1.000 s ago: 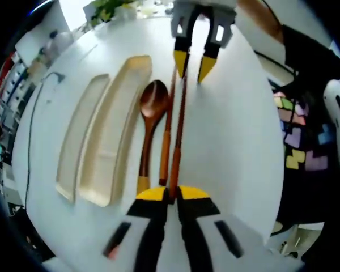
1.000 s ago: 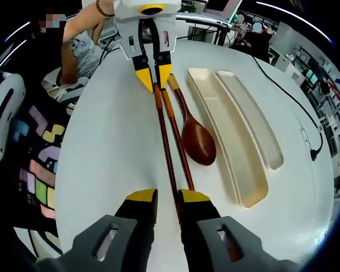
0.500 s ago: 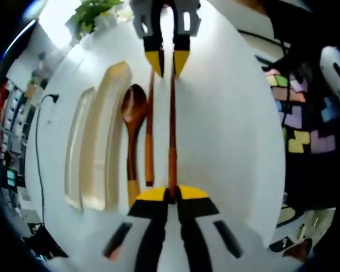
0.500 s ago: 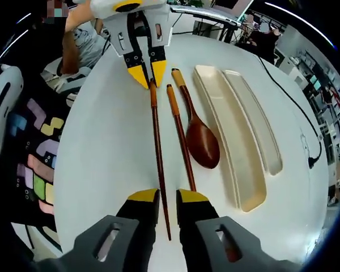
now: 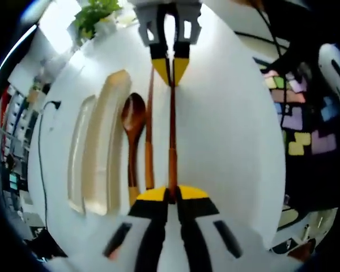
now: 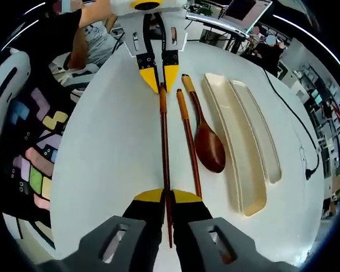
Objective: Arrange the utensils inside the cutlery case until each visible utensil rests in its matching compartment.
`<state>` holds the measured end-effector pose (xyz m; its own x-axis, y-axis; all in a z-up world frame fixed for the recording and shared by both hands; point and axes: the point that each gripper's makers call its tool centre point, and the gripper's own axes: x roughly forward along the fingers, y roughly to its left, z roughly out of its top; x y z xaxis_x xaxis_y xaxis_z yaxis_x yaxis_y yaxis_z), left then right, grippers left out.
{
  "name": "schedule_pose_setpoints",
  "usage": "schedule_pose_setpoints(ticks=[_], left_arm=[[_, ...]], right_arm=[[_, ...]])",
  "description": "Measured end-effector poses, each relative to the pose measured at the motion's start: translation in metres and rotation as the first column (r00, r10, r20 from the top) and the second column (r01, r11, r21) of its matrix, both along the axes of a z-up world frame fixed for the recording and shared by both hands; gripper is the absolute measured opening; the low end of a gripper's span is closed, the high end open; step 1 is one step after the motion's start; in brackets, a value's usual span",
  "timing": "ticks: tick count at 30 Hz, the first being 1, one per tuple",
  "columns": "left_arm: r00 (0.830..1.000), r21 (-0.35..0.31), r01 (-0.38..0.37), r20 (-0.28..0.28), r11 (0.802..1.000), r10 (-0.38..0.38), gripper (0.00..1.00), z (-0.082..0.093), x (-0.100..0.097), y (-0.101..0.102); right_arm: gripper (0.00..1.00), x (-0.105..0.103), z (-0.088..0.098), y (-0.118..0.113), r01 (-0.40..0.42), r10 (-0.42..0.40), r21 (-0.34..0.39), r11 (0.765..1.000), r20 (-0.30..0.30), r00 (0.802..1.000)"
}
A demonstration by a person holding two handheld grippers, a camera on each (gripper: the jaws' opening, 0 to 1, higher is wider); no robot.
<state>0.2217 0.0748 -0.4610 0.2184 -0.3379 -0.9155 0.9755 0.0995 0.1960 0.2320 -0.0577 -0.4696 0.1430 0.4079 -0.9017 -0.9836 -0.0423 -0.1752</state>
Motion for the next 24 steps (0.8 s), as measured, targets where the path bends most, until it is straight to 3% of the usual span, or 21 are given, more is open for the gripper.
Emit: schedule_pose_setpoints(ticks=[2,5,10,14,24], left_arm=[[1.000,-0.008,-0.005,0.000,1.000,0.005,0.05,0.001,0.000,0.002],[1.000,-0.030,-0.005,-0.001,1.000,0.005,0.06,0.005,-0.003,0.003],[1.000,-0.028,-0.003,0.015,1.000,0.003,0.06,0.009,0.000,0.005],[0.999,-0.015,-0.003,0.045,1.000,0.003,0.06,0.016,0.008,0.007],[0.995,-0.015,-0.018,0.101,1.000,0.019,0.06,0.038,0.036,0.015]], right_arm=[[0.02,0.000,0.000,0.002,-0.028,0.028,-0.006,1.000,0.037,0.999],[0.01,-0.002,0.002,0.002,-0.017,0.017,-0.001,1.000,0.023,1.000],[0.01,0.004,0.011,0.006,-0.005,0.004,0.024,1.000,0.062,0.998],[0.01,0.019,0.027,0.008,0.059,-0.063,0.047,0.997,0.093,0.994],[0.01,0.046,0.050,0.017,0.089,-0.099,0.077,0.993,0.142,0.985]])
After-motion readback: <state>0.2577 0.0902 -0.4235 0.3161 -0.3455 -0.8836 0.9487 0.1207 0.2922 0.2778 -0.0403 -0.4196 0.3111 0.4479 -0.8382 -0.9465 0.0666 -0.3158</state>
